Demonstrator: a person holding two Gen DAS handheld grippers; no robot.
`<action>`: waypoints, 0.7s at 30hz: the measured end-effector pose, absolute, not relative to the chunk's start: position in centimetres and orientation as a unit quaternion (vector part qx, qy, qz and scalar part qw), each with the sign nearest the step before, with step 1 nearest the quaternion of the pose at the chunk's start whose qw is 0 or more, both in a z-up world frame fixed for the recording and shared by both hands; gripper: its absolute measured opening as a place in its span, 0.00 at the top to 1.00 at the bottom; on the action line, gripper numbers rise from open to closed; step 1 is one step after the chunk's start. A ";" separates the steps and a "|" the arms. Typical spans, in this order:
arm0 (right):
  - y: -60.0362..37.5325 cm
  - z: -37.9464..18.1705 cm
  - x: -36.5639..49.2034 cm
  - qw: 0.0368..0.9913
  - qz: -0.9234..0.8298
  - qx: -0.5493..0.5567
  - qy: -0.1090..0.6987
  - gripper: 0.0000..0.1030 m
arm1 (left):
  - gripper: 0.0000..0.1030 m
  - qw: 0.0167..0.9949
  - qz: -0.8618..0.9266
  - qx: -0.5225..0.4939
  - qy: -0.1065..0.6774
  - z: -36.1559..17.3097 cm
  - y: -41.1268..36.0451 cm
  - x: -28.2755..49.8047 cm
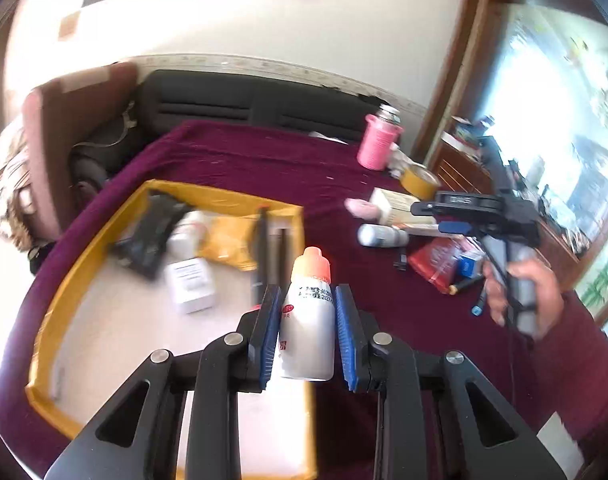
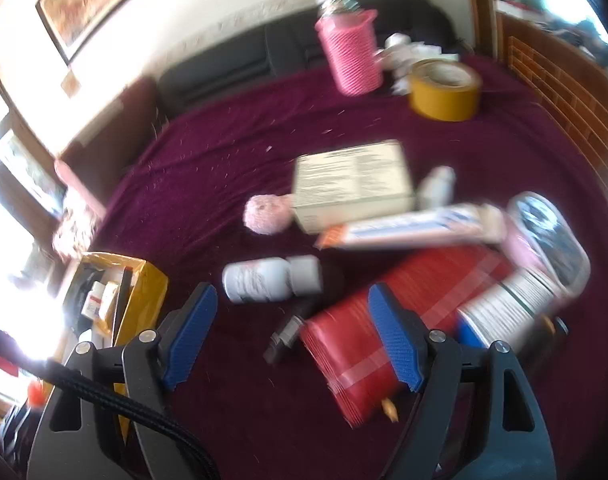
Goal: Organize objects
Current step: 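Grasp the white-capped medicine bottle with right gripper while left carries orange-capped bottle toward lid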
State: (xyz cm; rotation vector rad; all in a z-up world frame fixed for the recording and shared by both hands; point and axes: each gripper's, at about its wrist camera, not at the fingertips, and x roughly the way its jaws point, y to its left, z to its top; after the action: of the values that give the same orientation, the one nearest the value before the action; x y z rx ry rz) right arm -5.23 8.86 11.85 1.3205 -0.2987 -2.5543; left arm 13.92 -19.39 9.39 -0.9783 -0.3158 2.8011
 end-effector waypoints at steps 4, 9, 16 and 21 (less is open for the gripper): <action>5.2 10.2 -9.2 0.142 -0.852 0.497 -0.085 0.24 | 0.78 0.056 0.933 -0.328 -0.138 8.5 -23.0 14.9; 1.9 7.4 -10.9 0.155 -0.810 0.564 -0.048 0.24 | 0.78 0.044 0.925 -0.341 -0.163 6.8 -25.8 14.8; 1.4 9.6 -6.3 0.238 -0.771 0.587 -0.068 0.24 | 0.78 0.052 0.917 -0.345 -0.192 5.1 -27.7 14.6; 4.4 12.1 -2.5 0.187 -0.813 0.548 -0.067 0.24 | 0.78 0.054 0.921 -0.333 -0.193 5.4 -28.5 15.4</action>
State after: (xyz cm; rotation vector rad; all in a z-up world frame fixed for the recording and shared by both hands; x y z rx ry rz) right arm -2.47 4.38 12.07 1.5423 -0.1897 -2.2876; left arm 15.41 -28.46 5.36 -1.0122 -0.5876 2.7990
